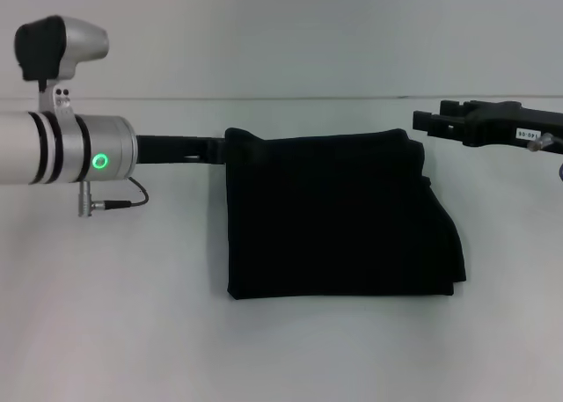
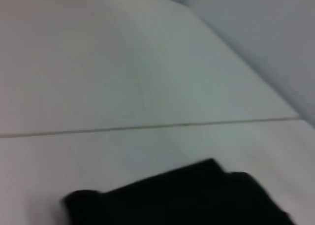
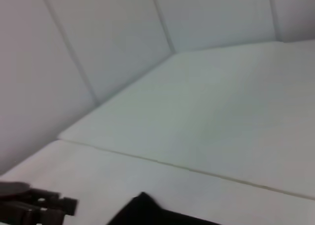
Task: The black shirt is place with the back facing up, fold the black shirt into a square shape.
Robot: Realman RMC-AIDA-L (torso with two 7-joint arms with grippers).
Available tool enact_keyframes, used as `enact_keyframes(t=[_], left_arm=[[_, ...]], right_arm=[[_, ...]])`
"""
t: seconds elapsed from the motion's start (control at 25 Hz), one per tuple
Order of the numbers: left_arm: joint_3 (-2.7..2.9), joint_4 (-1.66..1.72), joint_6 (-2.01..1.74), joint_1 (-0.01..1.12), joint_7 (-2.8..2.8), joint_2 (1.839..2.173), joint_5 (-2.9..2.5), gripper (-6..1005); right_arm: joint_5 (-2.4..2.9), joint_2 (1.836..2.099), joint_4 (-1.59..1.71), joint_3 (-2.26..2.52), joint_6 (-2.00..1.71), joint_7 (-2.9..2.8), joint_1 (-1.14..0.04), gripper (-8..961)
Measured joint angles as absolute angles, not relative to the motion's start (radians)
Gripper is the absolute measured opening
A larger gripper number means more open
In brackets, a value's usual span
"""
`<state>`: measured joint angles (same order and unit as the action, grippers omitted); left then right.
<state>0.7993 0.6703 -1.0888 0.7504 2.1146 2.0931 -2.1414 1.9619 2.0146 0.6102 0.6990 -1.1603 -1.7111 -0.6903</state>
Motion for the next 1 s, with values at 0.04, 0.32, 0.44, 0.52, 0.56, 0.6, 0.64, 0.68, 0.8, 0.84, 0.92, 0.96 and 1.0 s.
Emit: enact_keyframes(t=[0.04,0.32,0.44,0.52,0.56,0.6,0.64,0.68,0.8,0.84,0.92,0.96,1.0], left_arm=[[0.799,0.694,-1.144,0.748,2.097,2.094,-2.138,742],[0.823,0.703,-1.31,0.761,1.819,2.109,-2.084,777],[0.885,0.702,-1.269,0.77,1.732,2.121,-2.091,775],[0.943,0.702,-1.212,0.772,1.721,2.124,-2.097,773],[0.98,0.702,-1.178,0.771,1.719,2.124,-2.098,773],[1.006,0.703,-1.155,0.77,1.718,2.125,-2.099,773],[1.027,0.706,-1.14,0.767,1.717,2.126,-2.099,772],[1.035,0.708,-1.133,0.766,1.715,2.127,-2.1,772],[1.043,0.715,-1.129,0.763,1.706,2.129,-2.1,771],[1.042,0.715,-1.13,0.763,1.704,2.129,-2.1,771],[1.04,0.714,-1.133,0.763,1.702,2.128,-2.1,770],[1.04,0.714,-1.134,0.762,1.701,2.128,-2.1,770],[1.039,0.714,-1.135,0.759,1.701,2.127,-2.1,770]], right_arm=[[1.958,2.014,0.61,0.693,-1.184,-1.692,-0.688,603],[1.948,2.035,0.614,0.719,-1.268,-1.576,-0.675,718],[1.974,2.036,0.618,0.762,-1.266,-1.594,-0.683,718],[1.999,2.036,0.621,0.778,-1.261,-1.62,-0.691,719],[2.011,2.036,0.621,0.782,-1.261,-1.629,-0.694,719],[2.025,2.036,0.621,0.784,-1.261,-1.632,-0.697,719],[2.039,2.036,0.621,0.786,-1.261,-1.635,-0.7,719],[2.052,2.036,0.621,0.786,-1.261,-1.635,-0.702,719],[2.085,2.036,0.621,0.787,-1.262,-1.634,-0.706,716],[2.09,2.035,0.621,0.787,-1.266,-1.628,-0.706,715],[2.09,2.034,0.621,0.787,-1.268,-1.625,-0.705,712],[2.09,2.033,0.621,0.788,-1.268,-1.624,-0.704,711],[2.09,2.033,0.621,0.788,-1.268,-1.624,-0.703,711]])
